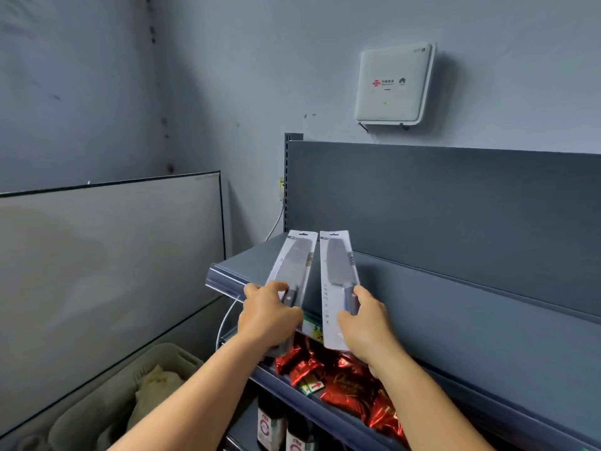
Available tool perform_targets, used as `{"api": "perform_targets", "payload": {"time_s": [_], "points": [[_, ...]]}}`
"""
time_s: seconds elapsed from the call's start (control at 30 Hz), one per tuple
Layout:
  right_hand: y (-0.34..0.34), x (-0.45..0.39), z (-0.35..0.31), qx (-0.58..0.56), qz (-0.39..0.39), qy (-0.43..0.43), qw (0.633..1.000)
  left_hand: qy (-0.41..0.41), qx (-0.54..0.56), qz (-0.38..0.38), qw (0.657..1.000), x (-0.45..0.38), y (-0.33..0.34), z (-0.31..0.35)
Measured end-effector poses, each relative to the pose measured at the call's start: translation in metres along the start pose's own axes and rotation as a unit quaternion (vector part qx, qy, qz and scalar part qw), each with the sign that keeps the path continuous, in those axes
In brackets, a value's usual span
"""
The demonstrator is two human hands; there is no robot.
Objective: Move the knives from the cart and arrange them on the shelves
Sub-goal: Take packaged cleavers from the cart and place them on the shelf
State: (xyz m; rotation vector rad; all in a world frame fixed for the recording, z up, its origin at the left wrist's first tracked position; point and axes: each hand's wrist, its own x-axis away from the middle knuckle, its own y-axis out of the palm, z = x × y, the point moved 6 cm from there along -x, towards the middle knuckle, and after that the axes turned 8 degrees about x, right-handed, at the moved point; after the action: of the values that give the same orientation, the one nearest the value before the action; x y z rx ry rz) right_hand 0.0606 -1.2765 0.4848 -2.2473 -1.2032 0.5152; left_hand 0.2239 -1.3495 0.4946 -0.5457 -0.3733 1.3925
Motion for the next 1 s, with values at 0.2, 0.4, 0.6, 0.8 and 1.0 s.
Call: {"api": "perform_targets", "payload": {"time_s": [0.2, 0.4, 0.6, 0.8, 1.0], "points": [[0.029, -0.047, -0.010, 0.034, 0.000, 0.033, 0.999, 0.016, -0.036, -0.021, 0.999, -0.058, -0.003, -0.002], [0.059, -0.077, -0.029, 0.064, 0.012, 0.087, 0.994, 0.023, -0.089, -0.073, 0.993, -0.112, -0.001, -0.011], [0.085, -0.087, -0.044, 0.194, -0.038, 0.125, 0.972, 0.052, -0.157, -0.127, 0.978, -0.145, 0.004, -0.019], [0.090, -0.086, -0.054, 0.287, -0.061, 0.129, 0.947, 0.122, -0.212, -0.185, 0.952, -0.151, 0.008, -0.015], [0.074, -0.075, -0.055, 0.284, -0.026, 0.092, 0.954, 0.207, -0.265, -0.176, 0.925, -0.138, 0.007, -0.002]]}}
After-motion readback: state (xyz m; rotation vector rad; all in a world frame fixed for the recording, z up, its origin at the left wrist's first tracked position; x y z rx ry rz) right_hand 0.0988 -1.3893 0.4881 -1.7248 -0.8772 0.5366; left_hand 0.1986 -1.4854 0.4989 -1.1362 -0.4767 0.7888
